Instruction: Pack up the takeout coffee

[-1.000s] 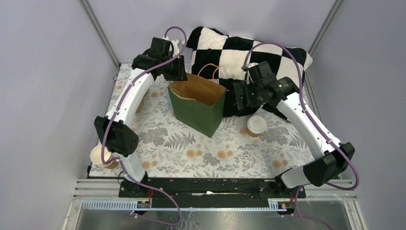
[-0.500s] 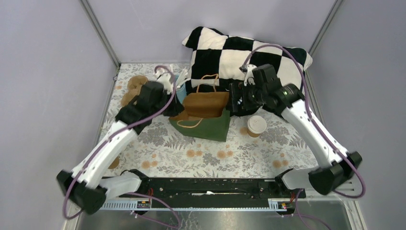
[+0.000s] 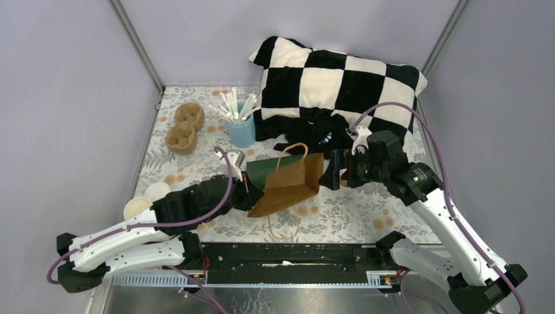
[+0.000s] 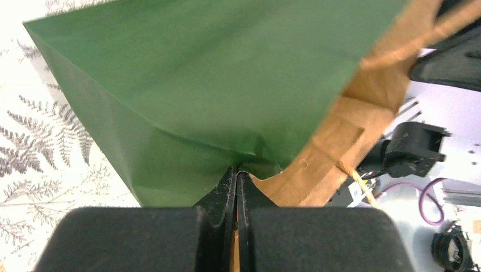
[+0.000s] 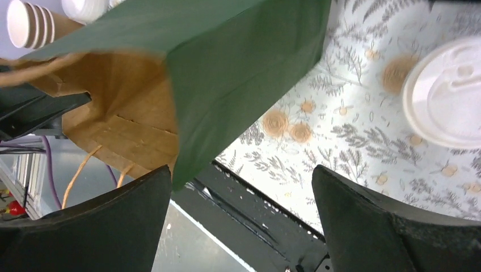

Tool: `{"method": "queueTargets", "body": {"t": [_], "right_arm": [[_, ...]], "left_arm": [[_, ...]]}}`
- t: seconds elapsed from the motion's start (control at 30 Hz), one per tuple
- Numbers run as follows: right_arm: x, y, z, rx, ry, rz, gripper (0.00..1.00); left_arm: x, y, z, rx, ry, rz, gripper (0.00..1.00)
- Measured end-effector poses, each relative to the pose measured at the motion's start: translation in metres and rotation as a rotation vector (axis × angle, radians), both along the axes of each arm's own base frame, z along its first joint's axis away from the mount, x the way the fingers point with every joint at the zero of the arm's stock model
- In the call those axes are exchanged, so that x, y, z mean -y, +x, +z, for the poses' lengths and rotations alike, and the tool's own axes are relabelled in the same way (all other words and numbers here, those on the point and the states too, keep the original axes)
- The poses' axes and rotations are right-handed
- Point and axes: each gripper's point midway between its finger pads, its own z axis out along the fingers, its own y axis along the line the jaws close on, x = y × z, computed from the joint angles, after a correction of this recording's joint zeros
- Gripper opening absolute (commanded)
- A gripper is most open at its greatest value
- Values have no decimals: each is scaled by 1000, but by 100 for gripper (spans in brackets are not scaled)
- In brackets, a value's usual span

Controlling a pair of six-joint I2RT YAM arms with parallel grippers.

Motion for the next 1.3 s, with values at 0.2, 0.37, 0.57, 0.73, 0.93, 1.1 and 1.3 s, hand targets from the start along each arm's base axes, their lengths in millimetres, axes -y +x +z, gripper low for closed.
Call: {"method": "queueTargets", "body": {"t": [0.2, 0.37, 0.57, 0.73, 0.93, 1.1, 1.3], "right_arm": [[10, -26, -21, -31, 12, 7, 100], [11, -28, -18, -38, 11, 6, 100], [5, 10, 8, 3, -47, -43, 100], [1, 27, 13, 27, -64, -58, 100], [1, 41, 12, 57, -109, -52, 100], [-1, 59, 19, 113, -151, -37, 100], [2, 74, 19, 168, -204, -38, 100]], "left_arm": [[-10, -6, -29, -37, 46, 62, 0], [-28, 2, -18, -19, 63, 154, 0], [-18, 31, 53, 37, 57, 277, 0], [-36, 82, 47, -6, 130, 415, 8], [-77, 119, 35, -71, 195, 506, 71], [-67, 143, 106, 25, 138, 482, 76], [-133, 205, 134, 21, 100, 696, 90]]}}
